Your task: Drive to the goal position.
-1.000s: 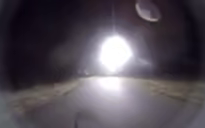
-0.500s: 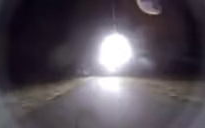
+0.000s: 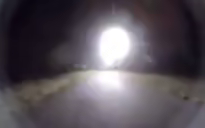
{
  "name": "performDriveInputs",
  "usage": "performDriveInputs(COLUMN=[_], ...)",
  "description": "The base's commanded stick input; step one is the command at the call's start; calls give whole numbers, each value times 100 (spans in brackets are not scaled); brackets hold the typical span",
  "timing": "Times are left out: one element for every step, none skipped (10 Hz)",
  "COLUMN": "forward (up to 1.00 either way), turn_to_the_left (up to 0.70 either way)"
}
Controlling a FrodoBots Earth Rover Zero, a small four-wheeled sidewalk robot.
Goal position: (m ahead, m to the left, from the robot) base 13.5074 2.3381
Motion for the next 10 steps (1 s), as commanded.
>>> performDriveInputs(forward=[99,99,99,99,99,99,99,99,99,99], turn_to_the_left=[0,0,0,0,0,0,0,0,1,3])
